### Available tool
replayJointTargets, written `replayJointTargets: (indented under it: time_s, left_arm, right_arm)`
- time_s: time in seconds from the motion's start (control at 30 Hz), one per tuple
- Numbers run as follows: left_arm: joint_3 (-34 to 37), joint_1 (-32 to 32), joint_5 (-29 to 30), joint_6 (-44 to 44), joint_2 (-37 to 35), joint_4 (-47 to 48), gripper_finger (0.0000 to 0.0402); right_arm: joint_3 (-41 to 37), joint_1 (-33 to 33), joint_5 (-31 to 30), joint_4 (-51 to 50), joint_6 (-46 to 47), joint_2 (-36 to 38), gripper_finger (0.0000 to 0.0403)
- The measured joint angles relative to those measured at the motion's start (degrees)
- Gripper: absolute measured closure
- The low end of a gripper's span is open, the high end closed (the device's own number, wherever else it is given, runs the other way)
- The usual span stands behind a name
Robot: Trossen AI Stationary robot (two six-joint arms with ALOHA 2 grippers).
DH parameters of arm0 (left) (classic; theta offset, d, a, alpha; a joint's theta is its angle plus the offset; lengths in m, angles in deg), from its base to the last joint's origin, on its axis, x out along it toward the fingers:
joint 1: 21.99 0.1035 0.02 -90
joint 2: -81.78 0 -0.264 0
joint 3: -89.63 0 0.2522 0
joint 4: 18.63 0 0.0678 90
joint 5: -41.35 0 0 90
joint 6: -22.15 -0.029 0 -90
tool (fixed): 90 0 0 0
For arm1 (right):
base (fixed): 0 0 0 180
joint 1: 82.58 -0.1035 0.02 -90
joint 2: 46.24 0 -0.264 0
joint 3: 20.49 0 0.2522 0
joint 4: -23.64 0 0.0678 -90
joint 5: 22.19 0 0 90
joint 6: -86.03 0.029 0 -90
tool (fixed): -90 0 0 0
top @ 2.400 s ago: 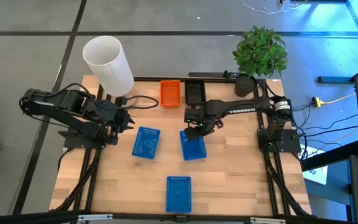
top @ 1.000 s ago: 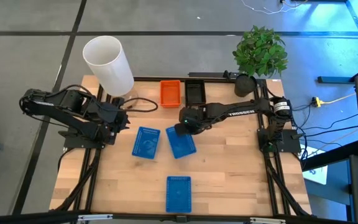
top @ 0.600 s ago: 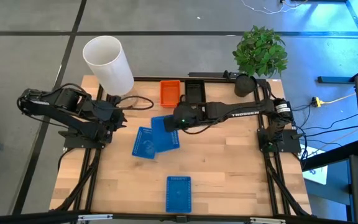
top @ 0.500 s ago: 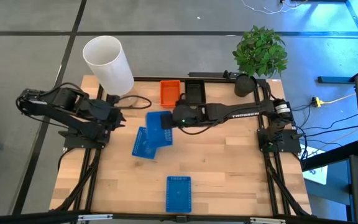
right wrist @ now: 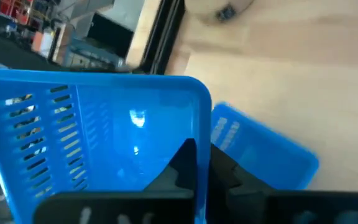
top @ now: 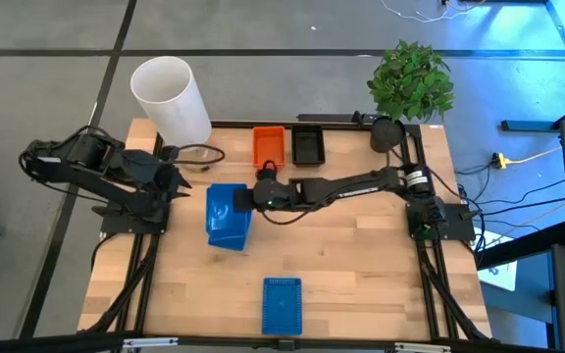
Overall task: Stack baskets by color
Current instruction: Stack the top right blue bin on top of the top left blue bin
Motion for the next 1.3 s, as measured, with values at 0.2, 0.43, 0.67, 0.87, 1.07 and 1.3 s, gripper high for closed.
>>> replayJointTargets:
  time_s: [0.2, 0.43, 0.67, 0.87, 1.07, 1.3]
  left_arm:
    - [0.0, 0.0, 0.0, 0.0, -1.2, -0.1, 0.0324]
    - [0.0, 0.0, 0.0, 0.0, -1.5, -0.1, 0.0324]
    - [0.0, 0.0, 0.0, 0.0, -1.5, -0.1, 0.0324]
    - [0.0, 0.0, 0.0, 0.0, -1.5, -0.1, 0.0324]
    - [0.0, 0.0, 0.0, 0.0, -1.5, -0.1, 0.0324]
    - [0.0, 0.0, 0.0, 0.0, -1.5, -0.1, 0.0324]
  right_arm:
    - [1.9, -0.5, 3.5, -0.4, 1.0, -4.3, 0.0402]
    - [2.5, -0.9, 4.1, -5.2, 3.6, -5.1, 0.0402]
    - [2.5, -1.4, 6.9, -11.5, 5.4, -5.1, 0.0402]
    - [2.5, -1.2, 9.2, -13.0, 4.1, -5.1, 0.0402]
    - [2.5, -0.5, 12.7, -14.8, 3.9, -5.1, 0.0395]
    - [2.5, 0.9, 16.1, -14.8, 2.3, -5.1, 0.0368]
